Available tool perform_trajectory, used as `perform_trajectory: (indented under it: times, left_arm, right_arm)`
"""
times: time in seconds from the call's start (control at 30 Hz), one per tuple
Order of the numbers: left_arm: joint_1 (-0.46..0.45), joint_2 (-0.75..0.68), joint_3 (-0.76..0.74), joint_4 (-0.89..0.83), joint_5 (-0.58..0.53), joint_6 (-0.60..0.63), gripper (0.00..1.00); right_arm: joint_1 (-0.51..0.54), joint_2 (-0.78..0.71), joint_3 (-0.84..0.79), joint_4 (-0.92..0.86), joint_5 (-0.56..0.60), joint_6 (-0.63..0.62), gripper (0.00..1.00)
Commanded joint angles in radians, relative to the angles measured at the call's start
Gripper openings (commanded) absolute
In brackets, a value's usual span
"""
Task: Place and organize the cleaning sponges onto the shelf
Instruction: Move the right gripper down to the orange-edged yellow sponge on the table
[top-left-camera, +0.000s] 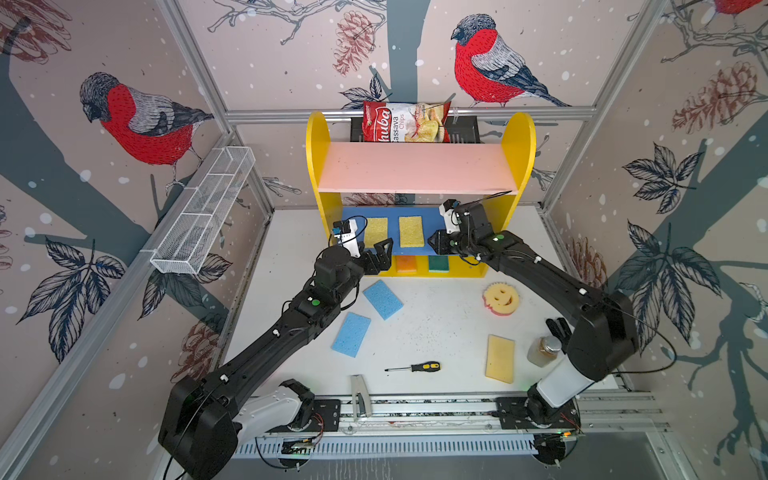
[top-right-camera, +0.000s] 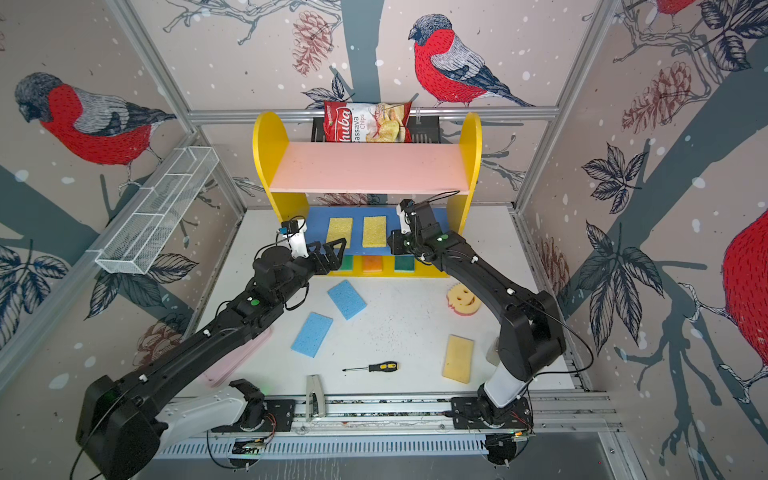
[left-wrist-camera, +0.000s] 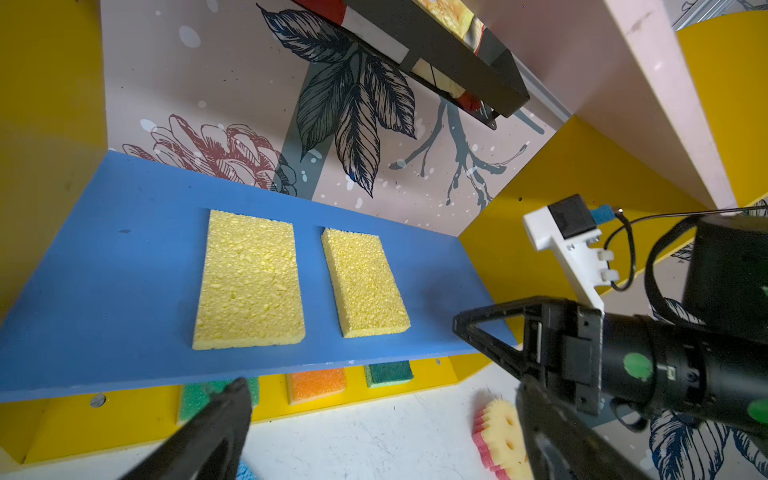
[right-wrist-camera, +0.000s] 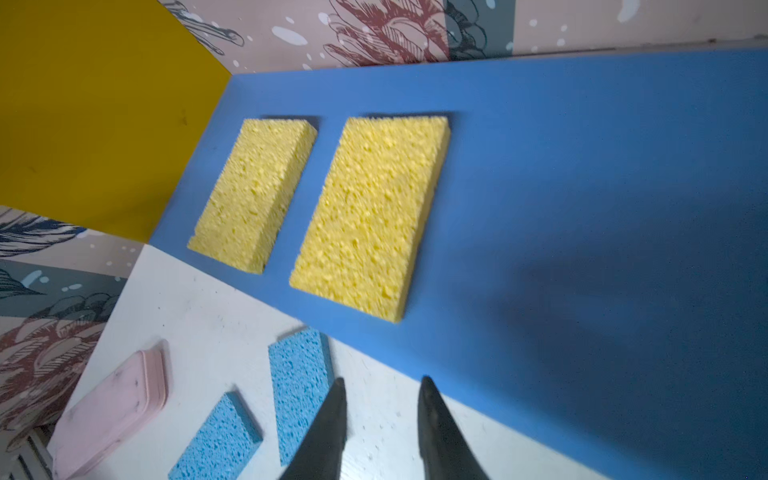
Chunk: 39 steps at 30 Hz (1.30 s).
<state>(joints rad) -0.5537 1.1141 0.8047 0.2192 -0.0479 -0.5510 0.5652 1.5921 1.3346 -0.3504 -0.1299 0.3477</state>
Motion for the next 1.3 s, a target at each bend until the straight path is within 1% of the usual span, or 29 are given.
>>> perform_trajectory:
  times: [0.0, 0.13, 0.33, 0.47, 0.5, 0.6, 0.67, 0.77, 0.87, 0.97, 1.0, 1.1, 1.27]
  left_arm:
    - [-0.001, -0.001, -0.007, -0.010, 0.010, 0.000, 0.98]
    - [-0.002, 0.008, -0.009, -0.015, 0.031, -0.011, 0.98]
    - [-0.010, 0.022, -0.015, -0.002, 0.045, -0.034, 0.98]
    - [-0.034, 0.030, -0.005, 0.009, 0.037, -0.035, 0.98]
    - [-0.043, 0.032, -0.004, 0.012, 0.027, -0.030, 0.98]
    - [-0.051, 0.050, 0.003, 0.011, 0.019, -0.026, 0.98]
    - [-0.050, 0.064, 0.011, 0.015, 0.020, -0.021, 0.98]
    - [-0.051, 0.085, 0.020, 0.038, 0.032, -0.020, 0.98]
    - [-0.049, 0.099, 0.032, 0.046, 0.051, -0.007, 0.98]
    - [-0.049, 0.103, 0.034, 0.031, 0.043, 0.019, 0.98]
    - [-0.050, 0.101, 0.029, 0.034, 0.039, 0.026, 0.98]
    - [-0.050, 0.093, 0.005, 0.052, 0.024, 0.037, 0.98]
    - [-0.049, 0.092, -0.008, 0.060, 0.020, 0.053, 0.98]
  right_arm:
    - [0.001, -0.078, -0.078, 0.063, 0.054, 0.029, 0.30]
    - [0.001, -0.204, -0.208, 0.088, 0.071, 0.058, 0.30]
    - [0.002, -0.391, -0.405, 0.077, 0.140, 0.096, 0.33]
    - [0.002, -0.454, -0.504, -0.014, 0.216, 0.105, 0.34]
    - [0.002, -0.468, -0.532, -0.034, 0.231, 0.110, 0.37]
    - [0.001, -0.488, -0.609, -0.062, 0.231, 0.145, 0.49]
    - [0.002, -0.487, -0.643, -0.086, 0.216, 0.180, 0.54]
    - [0.001, -0.490, -0.693, -0.114, 0.237, 0.241, 0.64]
    - [0.001, -0.494, -0.737, -0.159, 0.248, 0.298, 0.77]
    - [0.001, -0.524, -0.789, -0.188, 0.256, 0.363, 0.88]
    - [0.009, -0.541, -0.799, -0.196, 0.271, 0.394, 0.99]
    - [0.017, -0.583, -0.809, -0.222, 0.289, 0.468, 1.00]
    - [0.011, -0.658, -0.852, -0.272, 0.358, 0.587, 1.00]
